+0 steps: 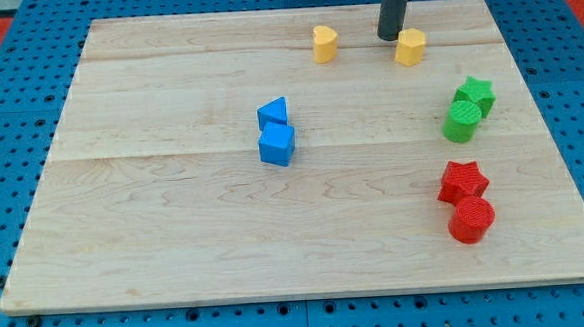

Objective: Move the arm to the left of the yellow heart

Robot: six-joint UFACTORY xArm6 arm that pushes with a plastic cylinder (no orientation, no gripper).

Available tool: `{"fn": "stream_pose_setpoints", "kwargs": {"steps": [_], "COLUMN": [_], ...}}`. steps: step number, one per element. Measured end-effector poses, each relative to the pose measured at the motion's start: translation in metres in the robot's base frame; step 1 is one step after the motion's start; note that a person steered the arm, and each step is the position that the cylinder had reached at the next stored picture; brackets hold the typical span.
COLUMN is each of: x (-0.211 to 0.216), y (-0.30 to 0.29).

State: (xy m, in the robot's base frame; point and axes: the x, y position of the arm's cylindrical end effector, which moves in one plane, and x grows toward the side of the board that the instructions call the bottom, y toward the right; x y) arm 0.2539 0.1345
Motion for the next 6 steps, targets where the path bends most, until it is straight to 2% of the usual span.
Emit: {"fn": "stream_pose_setpoints", "kwargs": {"steps": [2, 3, 4, 5, 6], "x": [-0.059, -0.06, -0.023, 0.034, 0.032], "y": [-0.055, -0.104, -0.132, -0.132, -0.118]}}
